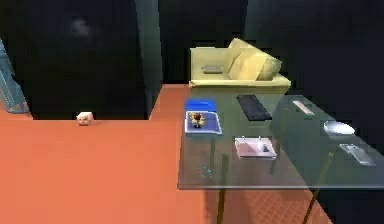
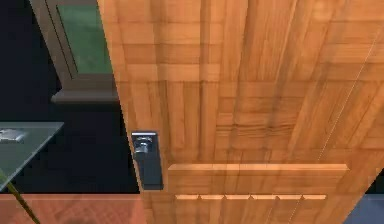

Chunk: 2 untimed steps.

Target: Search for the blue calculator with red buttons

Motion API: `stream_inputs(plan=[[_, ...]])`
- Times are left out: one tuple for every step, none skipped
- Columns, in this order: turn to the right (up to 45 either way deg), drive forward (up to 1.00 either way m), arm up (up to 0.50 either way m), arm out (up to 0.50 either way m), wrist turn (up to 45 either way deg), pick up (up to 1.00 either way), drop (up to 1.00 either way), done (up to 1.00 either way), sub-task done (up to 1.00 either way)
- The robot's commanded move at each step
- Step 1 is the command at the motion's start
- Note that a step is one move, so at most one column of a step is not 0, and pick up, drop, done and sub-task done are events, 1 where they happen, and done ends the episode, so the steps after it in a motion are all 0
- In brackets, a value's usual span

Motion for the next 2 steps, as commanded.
stream_inputs(plan=[[-45.0, 0.0, 0.0, 0.0, 0.0, 0.0, 0.0, 0.0, 0.0], [-45.0, 0.0, 0.0, 0.0, 0.0, 0.0, 0.0, 0.0, 0.0]])
